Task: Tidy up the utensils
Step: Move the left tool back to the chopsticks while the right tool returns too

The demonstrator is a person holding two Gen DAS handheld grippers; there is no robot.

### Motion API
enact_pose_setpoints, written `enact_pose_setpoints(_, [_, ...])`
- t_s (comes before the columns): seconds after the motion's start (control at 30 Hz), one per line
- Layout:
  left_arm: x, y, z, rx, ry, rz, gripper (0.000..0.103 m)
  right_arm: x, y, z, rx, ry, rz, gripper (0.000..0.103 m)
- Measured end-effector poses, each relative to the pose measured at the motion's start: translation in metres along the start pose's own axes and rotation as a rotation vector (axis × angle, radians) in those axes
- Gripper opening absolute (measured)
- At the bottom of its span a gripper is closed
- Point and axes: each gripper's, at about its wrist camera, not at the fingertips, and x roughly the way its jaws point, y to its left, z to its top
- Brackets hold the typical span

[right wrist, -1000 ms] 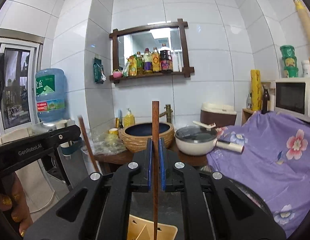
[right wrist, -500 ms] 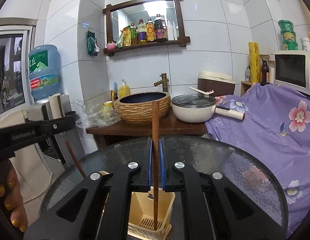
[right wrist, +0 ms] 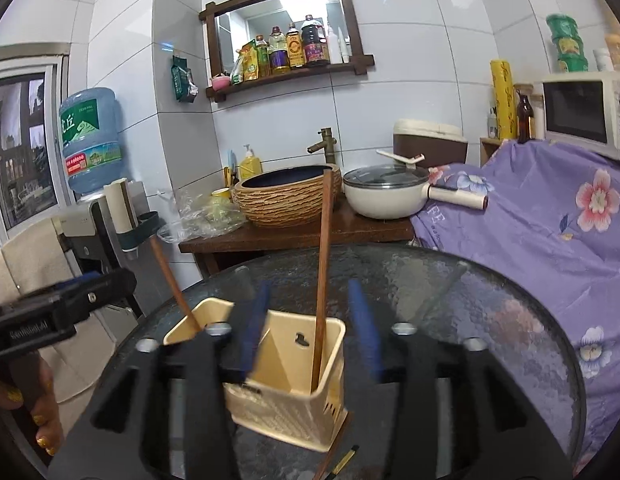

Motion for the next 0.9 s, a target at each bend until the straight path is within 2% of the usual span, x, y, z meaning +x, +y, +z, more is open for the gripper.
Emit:
enact_pose_setpoints(0.1, [-0.001,0.006,-0.015,0.012,0.034,0.006,0.088,-0.01,-0.002,-0.01,0.009,0.032,-0.002,0.048])
enact_pose_setpoints(0.27, [-0.001,0.018,-0.048,0.024,0.112,0.026,0.091,-0.017,-0.01,-0.041,0.042,0.167,0.016,0.048])
enact_pose_setpoints(0.43, [-0.008,0.013,-0.081,0.096,0.174,-0.009,0.091,-0.02,-0.014,-0.076,0.035,0.26,0.002,0.048])
enact_pose_setpoints(0.6, [-0.014,0.014,-0.1,0.104,0.194,-0.027,0.09,-0.023,-0.018,-0.107,0.033,0.322,-0.002,0.048])
enact_pose_setpoints(0.77, [0.002,0.021,-0.12,0.076,0.272,-0.008,0.073,-0.017,-0.023,-0.126,0.041,0.373,-0.03,0.048])
enact_pose_setpoints(0.9, [0.014,0.025,-0.131,0.059,0.322,-0.006,0.065,-0.009,-0.024,-0.134,0.054,0.41,-0.026,0.048])
